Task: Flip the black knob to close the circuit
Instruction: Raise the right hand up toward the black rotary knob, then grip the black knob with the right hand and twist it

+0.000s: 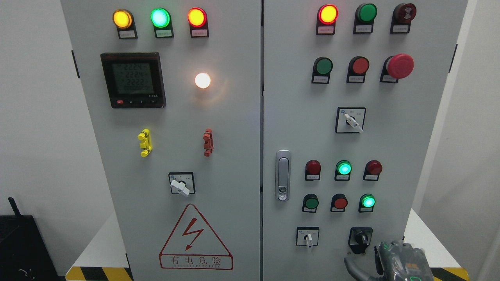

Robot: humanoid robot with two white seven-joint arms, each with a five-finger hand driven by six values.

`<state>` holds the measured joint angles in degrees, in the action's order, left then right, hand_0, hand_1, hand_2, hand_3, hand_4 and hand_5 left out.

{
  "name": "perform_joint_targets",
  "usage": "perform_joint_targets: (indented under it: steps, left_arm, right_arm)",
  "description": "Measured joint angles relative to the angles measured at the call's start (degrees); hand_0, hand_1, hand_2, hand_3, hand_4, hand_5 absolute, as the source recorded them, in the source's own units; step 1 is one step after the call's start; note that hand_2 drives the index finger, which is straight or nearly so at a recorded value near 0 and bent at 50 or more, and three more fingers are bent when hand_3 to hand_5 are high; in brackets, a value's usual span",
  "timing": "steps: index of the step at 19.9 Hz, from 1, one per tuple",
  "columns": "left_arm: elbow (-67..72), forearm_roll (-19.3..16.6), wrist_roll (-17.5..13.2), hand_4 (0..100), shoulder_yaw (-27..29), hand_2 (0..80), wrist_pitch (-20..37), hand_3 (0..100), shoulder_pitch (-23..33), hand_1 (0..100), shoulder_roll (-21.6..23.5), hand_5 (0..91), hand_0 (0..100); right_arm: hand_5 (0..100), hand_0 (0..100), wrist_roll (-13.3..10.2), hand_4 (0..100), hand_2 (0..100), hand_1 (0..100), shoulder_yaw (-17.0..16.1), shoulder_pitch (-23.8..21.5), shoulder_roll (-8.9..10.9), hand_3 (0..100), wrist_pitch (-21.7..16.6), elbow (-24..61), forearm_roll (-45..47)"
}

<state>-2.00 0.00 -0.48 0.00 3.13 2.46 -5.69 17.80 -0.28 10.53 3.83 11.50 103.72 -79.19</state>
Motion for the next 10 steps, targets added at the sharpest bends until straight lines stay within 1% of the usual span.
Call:
perform_joint_targets:
  steps: [10]
  left_arm:
    - [0.0,0.0,0.0,2,0.0,0.0,0.0,5,0.0,0,0.0,0.0,0]
  right_arm:
    - [81,0,0.0,78,88,0,0.2,3.3,1.67,100,0.4,-3.4,0.2]
